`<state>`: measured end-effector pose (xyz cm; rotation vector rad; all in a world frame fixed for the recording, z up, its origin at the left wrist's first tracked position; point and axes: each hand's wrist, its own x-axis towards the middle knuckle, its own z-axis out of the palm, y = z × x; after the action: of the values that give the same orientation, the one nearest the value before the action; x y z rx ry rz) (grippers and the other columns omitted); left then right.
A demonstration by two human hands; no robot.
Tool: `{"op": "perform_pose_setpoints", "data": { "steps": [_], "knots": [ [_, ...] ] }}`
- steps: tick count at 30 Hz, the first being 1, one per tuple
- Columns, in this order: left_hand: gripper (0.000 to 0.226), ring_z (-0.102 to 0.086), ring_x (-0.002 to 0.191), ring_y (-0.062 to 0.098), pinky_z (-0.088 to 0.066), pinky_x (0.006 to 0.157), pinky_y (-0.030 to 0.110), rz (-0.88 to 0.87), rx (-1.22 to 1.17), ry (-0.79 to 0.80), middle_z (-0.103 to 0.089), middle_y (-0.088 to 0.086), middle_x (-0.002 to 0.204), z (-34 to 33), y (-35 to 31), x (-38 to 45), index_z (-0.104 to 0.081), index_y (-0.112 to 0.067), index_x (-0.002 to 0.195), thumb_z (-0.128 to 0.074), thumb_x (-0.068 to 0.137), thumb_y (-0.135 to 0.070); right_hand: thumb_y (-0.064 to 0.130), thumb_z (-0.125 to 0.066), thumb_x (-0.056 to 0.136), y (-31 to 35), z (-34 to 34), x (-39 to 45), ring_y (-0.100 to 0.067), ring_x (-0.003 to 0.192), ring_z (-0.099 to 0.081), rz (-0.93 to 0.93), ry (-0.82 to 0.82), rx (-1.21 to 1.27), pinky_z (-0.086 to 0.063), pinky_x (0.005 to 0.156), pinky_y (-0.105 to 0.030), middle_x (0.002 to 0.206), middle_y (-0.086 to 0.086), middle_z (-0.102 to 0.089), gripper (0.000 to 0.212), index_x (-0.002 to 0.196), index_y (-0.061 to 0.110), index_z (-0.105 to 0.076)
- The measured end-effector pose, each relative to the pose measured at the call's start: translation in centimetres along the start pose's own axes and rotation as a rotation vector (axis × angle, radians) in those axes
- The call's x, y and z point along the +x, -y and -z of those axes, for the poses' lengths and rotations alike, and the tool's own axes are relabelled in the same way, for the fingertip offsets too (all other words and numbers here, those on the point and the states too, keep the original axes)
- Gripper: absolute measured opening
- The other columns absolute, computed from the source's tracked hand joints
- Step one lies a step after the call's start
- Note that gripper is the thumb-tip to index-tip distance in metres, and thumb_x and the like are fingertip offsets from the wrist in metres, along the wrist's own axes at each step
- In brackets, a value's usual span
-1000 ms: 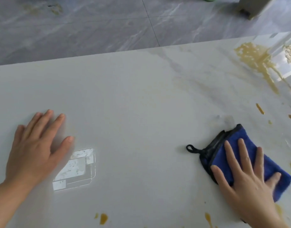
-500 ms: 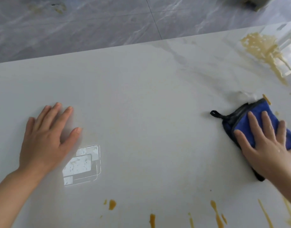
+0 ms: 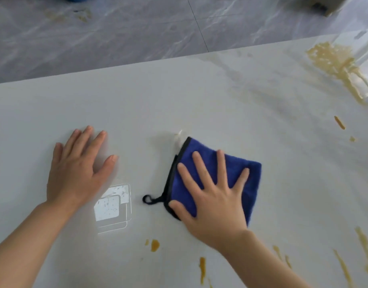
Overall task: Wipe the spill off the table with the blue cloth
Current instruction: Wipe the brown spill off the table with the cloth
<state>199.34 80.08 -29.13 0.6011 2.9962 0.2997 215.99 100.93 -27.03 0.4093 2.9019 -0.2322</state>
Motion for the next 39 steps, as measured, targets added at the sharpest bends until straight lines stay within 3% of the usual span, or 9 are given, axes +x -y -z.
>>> {"op": "perform_pose_setpoints", "data": {
  "steps": [4, 8, 11, 13, 21, 26, 32, 37, 39],
  "knots": [
    [0.078, -0.017, 0.144, 0.025, -0.011, 0.115, 0.05, -0.004, 0.009, 0.004, -0.027, 0.007, 0.154, -0.1, 0.1, 0.2, -0.036, -0.024, 0.141, -0.019, 0.076, -0.064, 0.071, -0.033, 0.08, 4.2, -3.4, -5.8, -0.046, 0.136, -0.03, 0.287, -0.073, -0.02, -0.024, 0.09, -0.082, 0.149, 0.002, -0.04, 0.062, 0.134, 0.04, -0.042],
    [0.075, -0.017, 0.144, 0.026, -0.012, 0.114, 0.05, -0.02, 0.016, 0.001, -0.026, 0.008, 0.154, -0.3, 0.2, 0.3, -0.035, -0.024, 0.141, -0.021, 0.078, -0.062, 0.042, -0.037, 0.096, 6.8, -5.5, -8.9, -0.041, 0.126, -0.045, 0.344, -0.217, -0.068, -0.035, 0.078, -0.08, 0.136, 0.004, -0.053, 0.031, 0.125, 0.046, -0.047],
    [0.072, -0.016, 0.144, 0.026, -0.011, 0.114, 0.05, -0.019, 0.024, -0.003, -0.025, 0.008, 0.155, -0.4, 0.4, 0.2, -0.034, -0.025, 0.142, -0.025, 0.079, -0.059, 0.069, -0.037, 0.082, 7.6, -4.9, -7.8, -0.039, 0.132, -0.039, 0.324, -0.165, -0.046, -0.031, 0.085, -0.082, 0.143, 0.009, -0.048, 0.052, 0.13, 0.048, -0.042],
    [0.071, -0.015, 0.145, 0.025, -0.009, 0.115, 0.049, -0.009, 0.024, 0.001, -0.024, 0.006, 0.155, -0.5, 0.4, 0.2, -0.032, -0.026, 0.142, -0.025, 0.08, -0.058, 0.08, -0.033, 0.071, 7.5, -3.7, -5.9, -0.039, 0.138, -0.032, 0.239, -0.101, 0.006, -0.023, 0.089, -0.082, 0.148, 0.01, -0.041, 0.07, 0.132, 0.047, -0.041],
    [0.069, -0.01, 0.146, 0.022, -0.006, 0.116, 0.048, -0.011, 0.006, 0.022, -0.02, 0.004, 0.157, -0.3, 0.3, 0.2, -0.031, -0.027, 0.143, -0.025, 0.081, -0.057, 0.073, -0.033, 0.075, 0.6, -2.2, -7.2, -0.041, 0.14, -0.025, -0.173, -0.059, -0.007, -0.023, 0.091, -0.081, 0.151, 0.001, -0.035, 0.072, 0.136, 0.037, -0.044],
    [0.071, -0.012, 0.145, 0.024, -0.008, 0.115, 0.049, -0.01, 0.014, 0.02, -0.022, 0.006, 0.156, -0.2, 0.2, 0.2, -0.032, -0.025, 0.143, -0.024, 0.08, -0.058, 0.077, -0.041, 0.063, 3.1, -4.3, -11.8, -0.045, 0.136, -0.021, -0.011, 0.026, -0.024, -0.019, 0.089, -0.079, 0.154, -0.003, -0.027, 0.078, 0.131, 0.039, -0.045],
    [0.078, -0.013, 0.145, 0.024, -0.009, 0.115, 0.049, -0.016, 0.003, 0.001, -0.023, 0.007, 0.156, -0.3, 0.2, 0.2, -0.033, -0.025, 0.142, -0.019, 0.076, -0.063, 0.078, -0.04, 0.07, 1.3, -3.0, -7.8, -0.042, 0.137, -0.033, 0.063, -0.129, -0.023, -0.025, 0.089, -0.081, 0.147, 0.006, -0.043, 0.069, 0.13, 0.045, -0.048],
    [0.078, -0.015, 0.144, 0.024, -0.01, 0.114, 0.049, -0.03, -0.007, -0.024, -0.025, 0.007, 0.155, -0.6, 0.5, 0.3, -0.035, -0.025, 0.141, -0.019, 0.076, -0.065, 0.08, -0.015, 0.074, -6.2, -1.4, -7.6, -0.031, 0.146, -0.008, -0.323, -0.008, -0.041, -0.016, 0.099, -0.077, 0.154, 0.014, -0.011, 0.077, 0.141, 0.046, -0.031],
    [0.078, -0.015, 0.144, 0.024, -0.009, 0.114, 0.049, -0.026, -0.011, -0.032, -0.025, 0.006, 0.155, -0.8, 0.7, 0.4, -0.034, -0.026, 0.141, -0.019, 0.076, -0.067, 0.081, -0.007, 0.076, -7.3, -1.4, -9.7, -0.035, 0.145, -0.012, -0.387, 0.004, 0.004, -0.018, 0.097, -0.079, 0.153, 0.01, -0.017, 0.081, 0.14, 0.041, -0.035]
  ]
}}
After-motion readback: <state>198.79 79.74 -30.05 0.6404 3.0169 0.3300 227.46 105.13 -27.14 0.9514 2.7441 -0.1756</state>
